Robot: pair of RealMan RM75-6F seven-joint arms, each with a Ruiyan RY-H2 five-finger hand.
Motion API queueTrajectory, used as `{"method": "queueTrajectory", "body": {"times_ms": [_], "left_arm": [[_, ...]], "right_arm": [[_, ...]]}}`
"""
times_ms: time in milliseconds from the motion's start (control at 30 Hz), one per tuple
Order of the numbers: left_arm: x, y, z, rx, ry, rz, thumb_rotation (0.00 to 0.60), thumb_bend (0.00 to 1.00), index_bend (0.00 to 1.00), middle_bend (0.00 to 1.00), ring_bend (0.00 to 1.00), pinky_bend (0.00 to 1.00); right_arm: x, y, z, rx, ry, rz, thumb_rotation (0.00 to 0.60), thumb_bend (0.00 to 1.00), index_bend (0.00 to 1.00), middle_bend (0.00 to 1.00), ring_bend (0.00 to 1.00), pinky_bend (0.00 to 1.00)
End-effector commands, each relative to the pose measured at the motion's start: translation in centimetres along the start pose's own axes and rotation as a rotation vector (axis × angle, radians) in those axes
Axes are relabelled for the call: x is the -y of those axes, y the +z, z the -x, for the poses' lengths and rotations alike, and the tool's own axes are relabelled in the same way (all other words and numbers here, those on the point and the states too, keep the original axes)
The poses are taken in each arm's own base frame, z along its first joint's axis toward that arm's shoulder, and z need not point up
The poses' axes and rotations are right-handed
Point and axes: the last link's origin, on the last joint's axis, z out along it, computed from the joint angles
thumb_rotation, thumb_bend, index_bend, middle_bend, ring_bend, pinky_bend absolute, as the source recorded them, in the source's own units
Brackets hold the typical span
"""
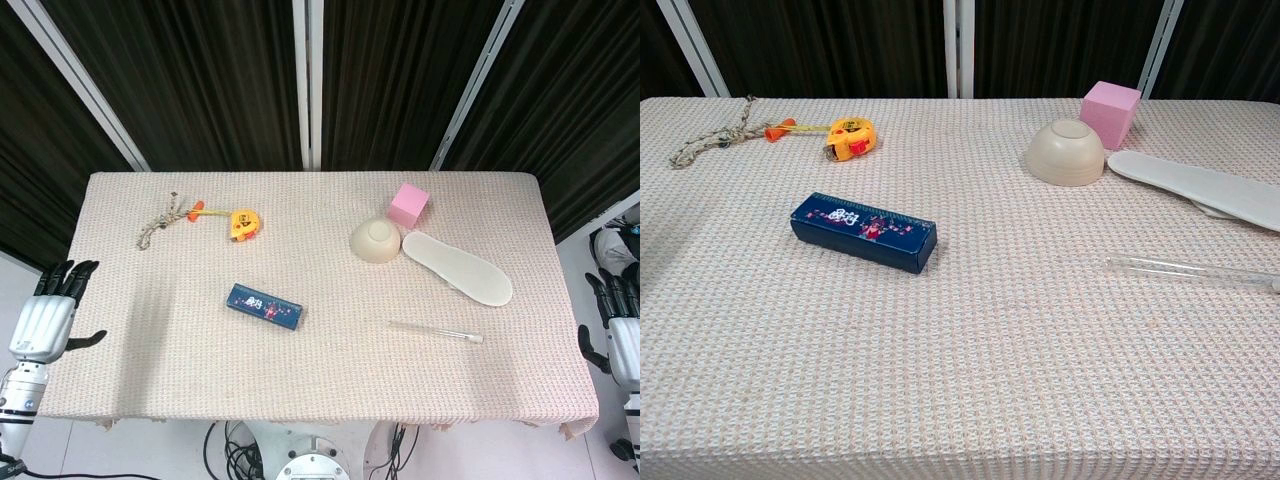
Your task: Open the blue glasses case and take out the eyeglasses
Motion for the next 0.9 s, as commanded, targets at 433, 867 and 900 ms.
{"method": "queueTrajectory", "body": {"times_ms": [433, 867, 900], "left_arm": [[-1.1, 0.3, 0.0, 0.017, -0.031, 0.043, 0.6, 0.11, 0.04, 0.06, 0.0, 0.02], [-8.8, 3.8, 3.0, 0.101, 0.011, 0.322, 0.6, 0.11, 0.04, 0.08, 0.0, 0.04], [-9.6, 4.1, 3.2, 0.103, 0.007, 0.343, 0.6, 0.11, 0.04, 0.08, 0.0, 0.04]], "right_arm": [[0.0, 0.1, 0.1, 0.004, -0.002, -0.008, 0.6, 0.46, 0.0, 0.0, 0.0, 0.0], [0.6, 0.3, 0.2, -0.002, -0.01, -0.05, 0.6, 0.45, 0.0, 0.0, 0.0, 0.0], [0.5, 0.4, 0.3, 0.004, -0.011, -0.047, 0.6, 0.45, 0.0, 0.0, 0.0, 0.0]]}}
